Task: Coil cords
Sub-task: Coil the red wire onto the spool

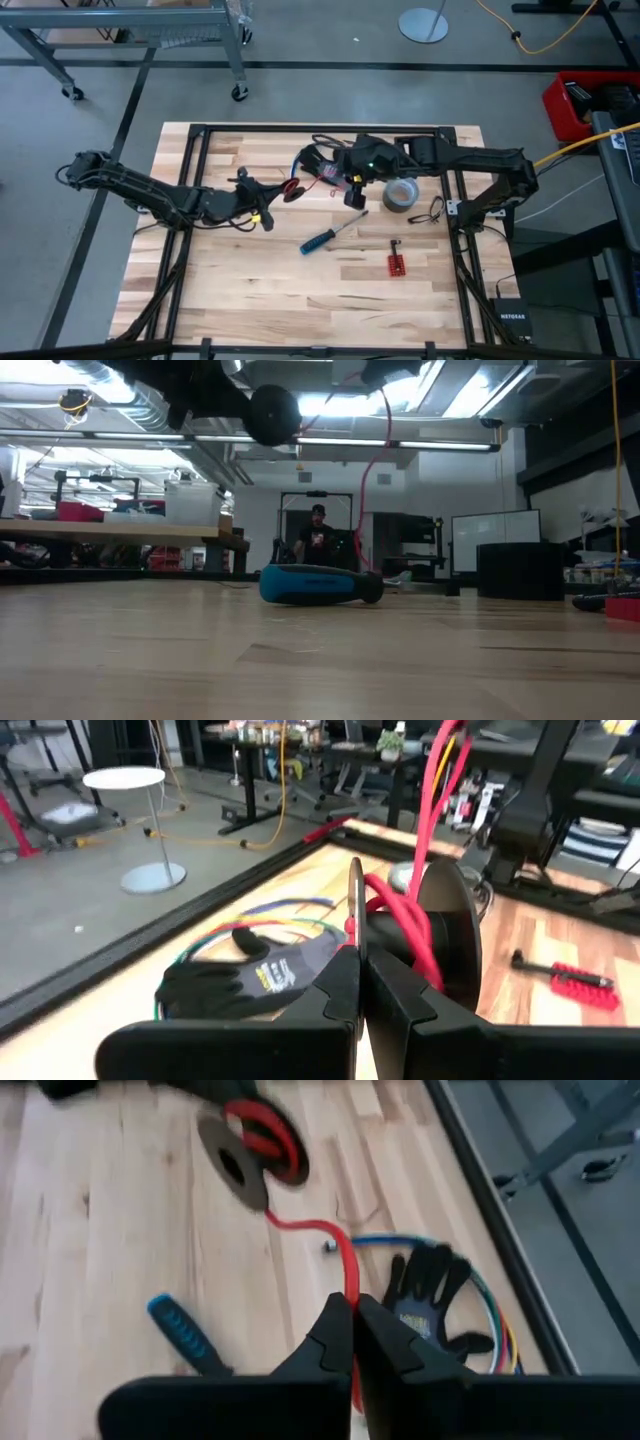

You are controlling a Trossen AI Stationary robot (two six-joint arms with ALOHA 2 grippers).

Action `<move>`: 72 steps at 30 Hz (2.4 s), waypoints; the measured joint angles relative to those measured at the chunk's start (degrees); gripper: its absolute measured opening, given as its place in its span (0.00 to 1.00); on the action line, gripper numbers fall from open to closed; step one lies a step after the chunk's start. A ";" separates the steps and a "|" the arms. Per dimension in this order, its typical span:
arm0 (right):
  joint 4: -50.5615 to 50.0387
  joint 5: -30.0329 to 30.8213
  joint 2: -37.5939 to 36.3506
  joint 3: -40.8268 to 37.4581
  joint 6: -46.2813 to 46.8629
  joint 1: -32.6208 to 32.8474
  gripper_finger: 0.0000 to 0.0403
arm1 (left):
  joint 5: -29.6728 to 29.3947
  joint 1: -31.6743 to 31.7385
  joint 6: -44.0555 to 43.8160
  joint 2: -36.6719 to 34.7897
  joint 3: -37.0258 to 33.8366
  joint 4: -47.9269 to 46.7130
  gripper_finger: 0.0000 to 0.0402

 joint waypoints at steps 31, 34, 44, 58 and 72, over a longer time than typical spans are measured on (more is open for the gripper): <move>16.90 -14.22 3.78 1.49 3.73 0.00 0.00 | 0.30 1.28 -0.44 0.22 -0.04 2.36 0.00; 18.78 -14.78 5.32 1.49 3.92 0.02 0.00 | 0.30 1.85 -0.46 0.22 -0.04 2.64 0.00; 26.15 -15.85 7.69 1.47 3.94 0.00 0.00 | 0.45 2.74 -0.64 3.27 -0.04 3.53 0.00; 26.30 -21.74 10.74 1.47 7.49 -0.74 0.00 | 2.58 3.09 3.71 8.15 -0.04 13.70 0.00; 25.11 -24.00 13.00 1.45 9.01 0.21 0.00 | -2.05 3.34 6.02 7.91 -0.04 15.97 0.00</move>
